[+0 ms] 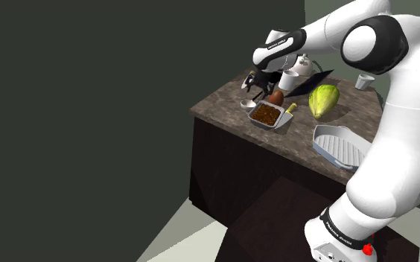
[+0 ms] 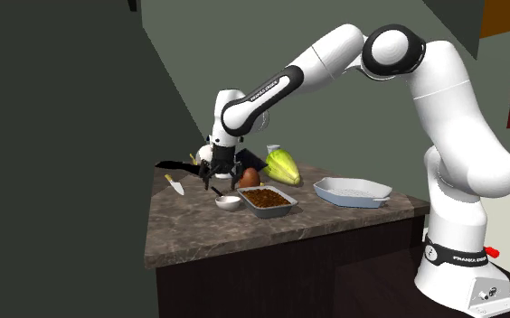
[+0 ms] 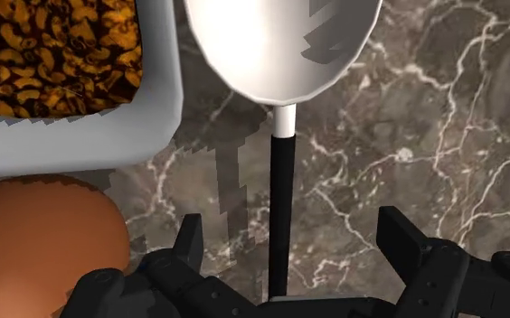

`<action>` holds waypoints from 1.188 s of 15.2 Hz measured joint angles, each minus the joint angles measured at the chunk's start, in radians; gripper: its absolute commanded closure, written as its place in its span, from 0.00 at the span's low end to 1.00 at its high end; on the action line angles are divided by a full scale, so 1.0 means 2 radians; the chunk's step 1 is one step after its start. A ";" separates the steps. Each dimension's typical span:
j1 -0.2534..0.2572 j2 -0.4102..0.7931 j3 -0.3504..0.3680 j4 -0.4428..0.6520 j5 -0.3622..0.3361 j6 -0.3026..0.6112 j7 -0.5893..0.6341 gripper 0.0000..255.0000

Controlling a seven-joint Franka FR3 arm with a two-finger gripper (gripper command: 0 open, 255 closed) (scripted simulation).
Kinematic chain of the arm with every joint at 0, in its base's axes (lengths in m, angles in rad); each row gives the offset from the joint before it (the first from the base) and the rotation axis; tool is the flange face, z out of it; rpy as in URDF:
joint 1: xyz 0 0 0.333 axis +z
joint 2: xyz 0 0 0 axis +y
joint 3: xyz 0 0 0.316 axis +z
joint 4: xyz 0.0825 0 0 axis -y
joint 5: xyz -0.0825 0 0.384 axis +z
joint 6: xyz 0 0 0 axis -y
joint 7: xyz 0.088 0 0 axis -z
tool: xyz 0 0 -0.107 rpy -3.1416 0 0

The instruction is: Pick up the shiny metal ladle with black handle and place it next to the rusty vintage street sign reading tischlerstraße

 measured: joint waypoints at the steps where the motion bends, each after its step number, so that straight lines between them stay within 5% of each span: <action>1: 0.000 0.003 0.001 0.001 0.001 0.004 0.000 0.00; 9: -0.003 0.019 0.001 -0.002 0.003 0.016 -0.001 0.00; 10: -0.003 0.019 0.001 -0.001 0.003 0.016 -0.001 1.00; 18: -0.003 0.019 0.001 -0.001 0.003 0.016 -0.001 1.00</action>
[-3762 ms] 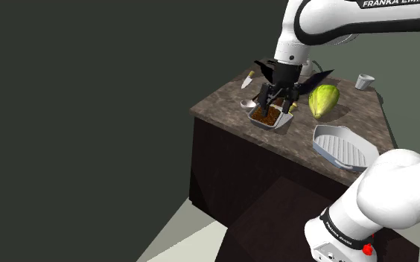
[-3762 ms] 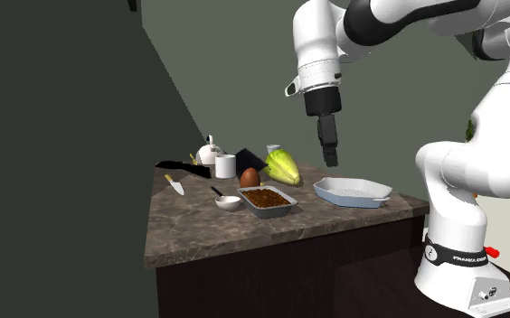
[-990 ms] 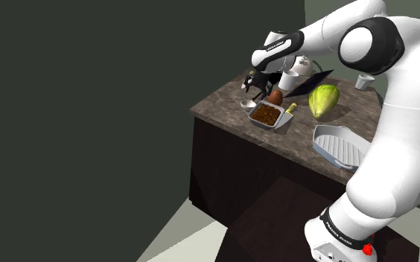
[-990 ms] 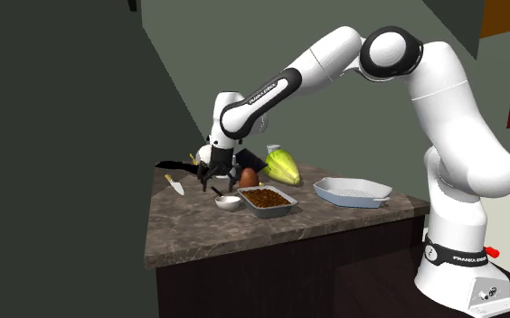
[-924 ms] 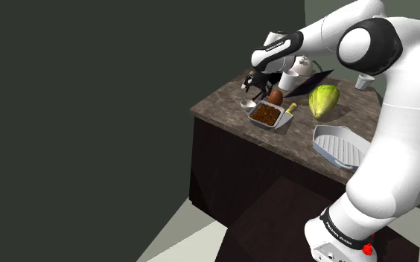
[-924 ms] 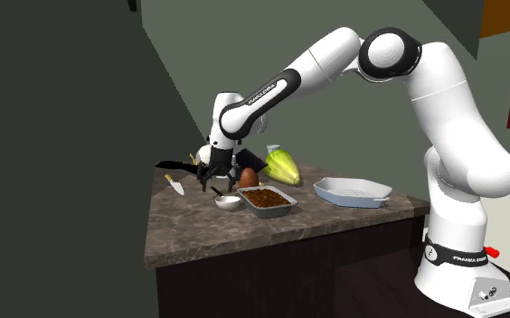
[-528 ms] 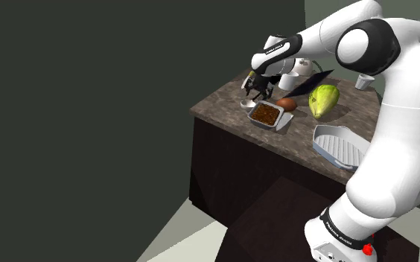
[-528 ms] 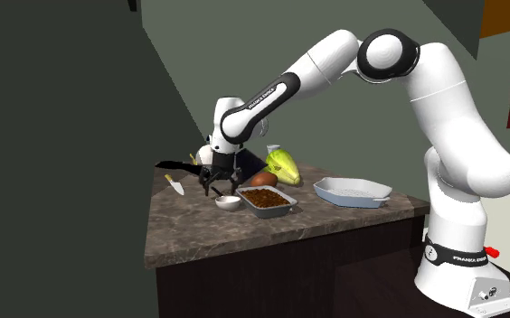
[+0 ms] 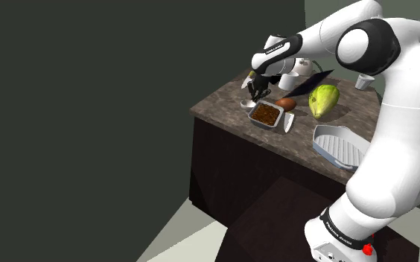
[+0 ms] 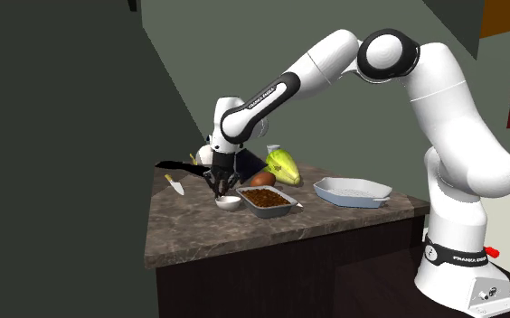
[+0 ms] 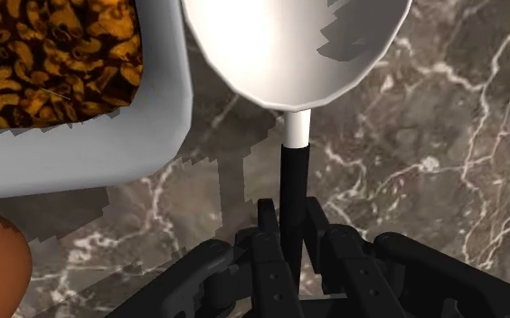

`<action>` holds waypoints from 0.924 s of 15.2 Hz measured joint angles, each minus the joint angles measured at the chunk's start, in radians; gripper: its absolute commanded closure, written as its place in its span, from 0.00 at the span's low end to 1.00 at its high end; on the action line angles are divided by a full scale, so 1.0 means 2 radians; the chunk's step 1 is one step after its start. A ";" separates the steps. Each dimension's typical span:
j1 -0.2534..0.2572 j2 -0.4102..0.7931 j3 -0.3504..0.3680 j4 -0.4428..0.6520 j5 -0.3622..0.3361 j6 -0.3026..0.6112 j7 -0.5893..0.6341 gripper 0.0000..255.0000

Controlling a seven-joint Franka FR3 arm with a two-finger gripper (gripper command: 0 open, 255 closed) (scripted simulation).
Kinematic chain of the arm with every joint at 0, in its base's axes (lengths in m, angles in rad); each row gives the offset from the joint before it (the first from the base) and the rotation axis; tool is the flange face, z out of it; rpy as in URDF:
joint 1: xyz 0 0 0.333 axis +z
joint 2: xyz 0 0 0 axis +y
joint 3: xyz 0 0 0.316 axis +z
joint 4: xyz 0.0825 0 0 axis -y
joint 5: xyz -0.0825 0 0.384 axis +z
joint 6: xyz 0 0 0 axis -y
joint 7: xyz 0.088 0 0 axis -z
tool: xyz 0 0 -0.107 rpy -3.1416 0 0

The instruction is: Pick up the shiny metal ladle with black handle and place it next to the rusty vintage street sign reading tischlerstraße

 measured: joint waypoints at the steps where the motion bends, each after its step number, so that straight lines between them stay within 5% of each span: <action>1: 0.000 0.000 0.000 0.000 0.000 0.000 0.000 1.00; 14: 0.002 -0.032 -0.003 0.029 -0.007 -0.062 0.004 1.00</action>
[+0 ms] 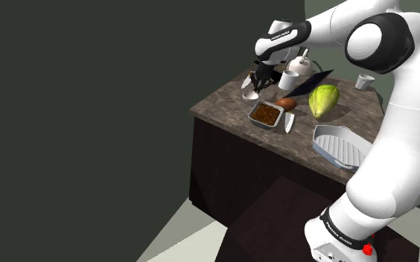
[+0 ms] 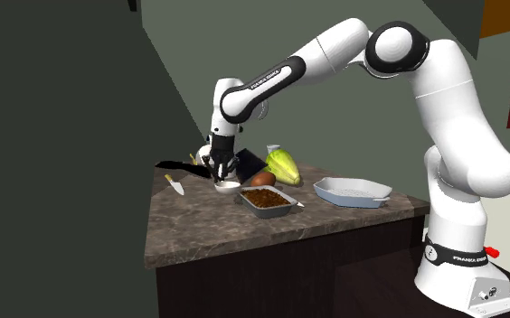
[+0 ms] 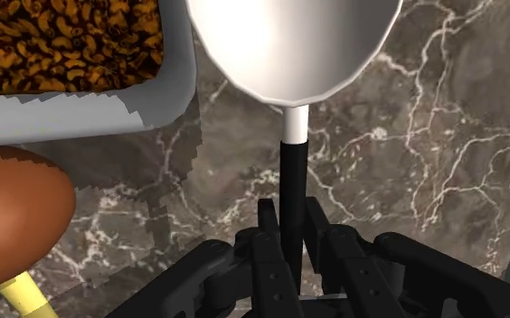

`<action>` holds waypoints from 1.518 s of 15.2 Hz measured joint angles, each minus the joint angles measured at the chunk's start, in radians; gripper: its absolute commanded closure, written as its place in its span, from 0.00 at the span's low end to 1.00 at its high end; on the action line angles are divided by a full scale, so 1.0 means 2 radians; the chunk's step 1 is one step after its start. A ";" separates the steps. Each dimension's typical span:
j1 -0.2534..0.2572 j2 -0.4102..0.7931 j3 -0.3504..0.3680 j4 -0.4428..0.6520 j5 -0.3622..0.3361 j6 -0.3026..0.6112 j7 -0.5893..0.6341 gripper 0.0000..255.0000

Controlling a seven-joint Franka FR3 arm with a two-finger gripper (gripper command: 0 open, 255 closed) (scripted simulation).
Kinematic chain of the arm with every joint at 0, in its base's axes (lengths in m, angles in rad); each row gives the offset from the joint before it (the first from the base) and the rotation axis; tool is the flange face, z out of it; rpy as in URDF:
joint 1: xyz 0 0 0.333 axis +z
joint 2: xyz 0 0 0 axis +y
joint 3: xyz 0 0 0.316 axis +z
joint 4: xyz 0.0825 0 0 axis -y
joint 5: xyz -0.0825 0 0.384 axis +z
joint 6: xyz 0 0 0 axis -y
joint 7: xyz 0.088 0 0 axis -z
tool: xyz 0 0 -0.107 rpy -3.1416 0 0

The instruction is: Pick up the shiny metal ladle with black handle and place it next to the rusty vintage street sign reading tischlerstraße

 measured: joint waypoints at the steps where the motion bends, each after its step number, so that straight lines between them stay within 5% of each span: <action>1: 0.000 -0.003 0.000 0.003 0.000 -0.005 0.000 1.00; 18: 0.001 -0.030 -0.003 0.078 -0.007 -0.108 0.003 1.00; 23: -0.030 0.042 -0.009 0.190 0.012 -0.149 -0.032 1.00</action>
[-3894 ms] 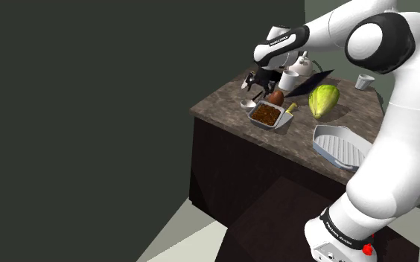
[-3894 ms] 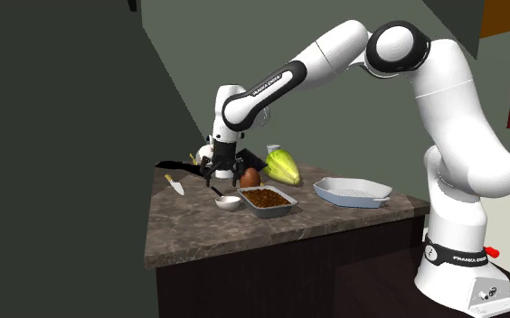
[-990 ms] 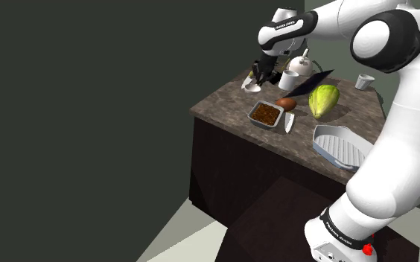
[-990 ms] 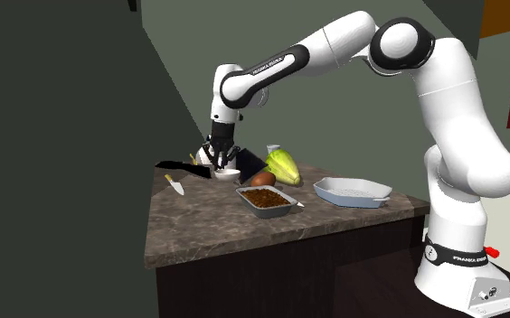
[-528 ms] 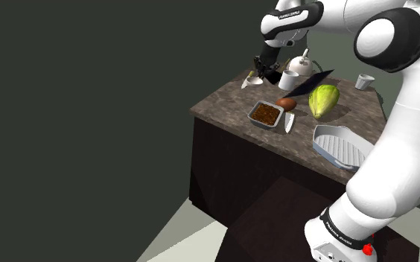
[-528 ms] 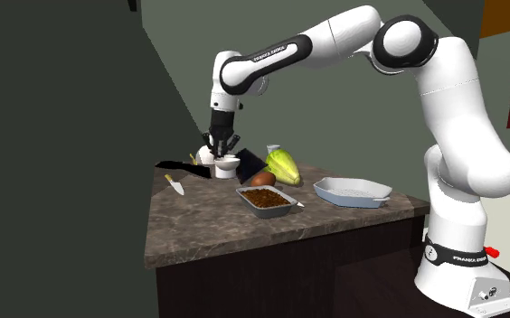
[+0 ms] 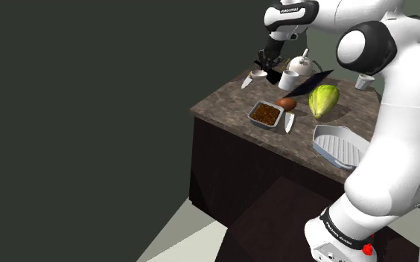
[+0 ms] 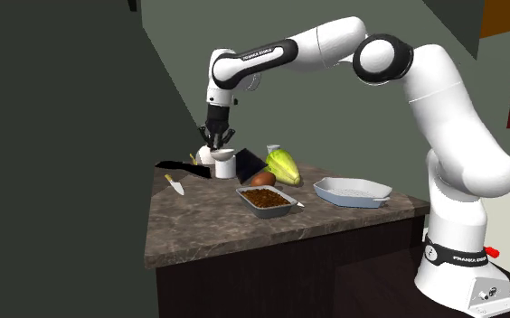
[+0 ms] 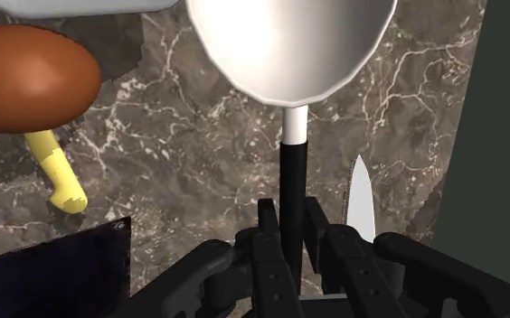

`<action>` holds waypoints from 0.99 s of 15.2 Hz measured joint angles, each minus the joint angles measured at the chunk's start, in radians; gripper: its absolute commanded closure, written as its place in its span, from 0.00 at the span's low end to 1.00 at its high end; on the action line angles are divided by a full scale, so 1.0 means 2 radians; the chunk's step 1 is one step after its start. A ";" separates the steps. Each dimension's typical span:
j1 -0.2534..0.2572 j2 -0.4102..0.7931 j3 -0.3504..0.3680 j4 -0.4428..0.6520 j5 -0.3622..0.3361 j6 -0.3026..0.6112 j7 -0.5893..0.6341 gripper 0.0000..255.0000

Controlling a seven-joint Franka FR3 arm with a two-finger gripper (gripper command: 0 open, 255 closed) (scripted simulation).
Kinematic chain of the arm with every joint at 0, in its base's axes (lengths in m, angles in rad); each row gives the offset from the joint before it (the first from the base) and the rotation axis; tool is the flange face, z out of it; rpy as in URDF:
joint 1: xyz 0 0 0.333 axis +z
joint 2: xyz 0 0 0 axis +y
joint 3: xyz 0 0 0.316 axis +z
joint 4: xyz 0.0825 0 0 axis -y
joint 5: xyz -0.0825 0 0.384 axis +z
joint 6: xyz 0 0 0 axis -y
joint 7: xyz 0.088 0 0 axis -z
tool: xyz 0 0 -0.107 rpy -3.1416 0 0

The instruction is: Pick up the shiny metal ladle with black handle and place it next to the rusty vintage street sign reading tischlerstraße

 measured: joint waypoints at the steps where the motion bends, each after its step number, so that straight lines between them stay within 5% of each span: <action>1: -0.005 0.018 0.000 0.026 0.003 -0.008 -0.004 1.00; 8: -0.071 0.201 0.005 0.332 0.030 -0.131 -0.036 1.00; 15: -0.065 0.184 0.004 0.254 0.030 -0.071 -0.042 1.00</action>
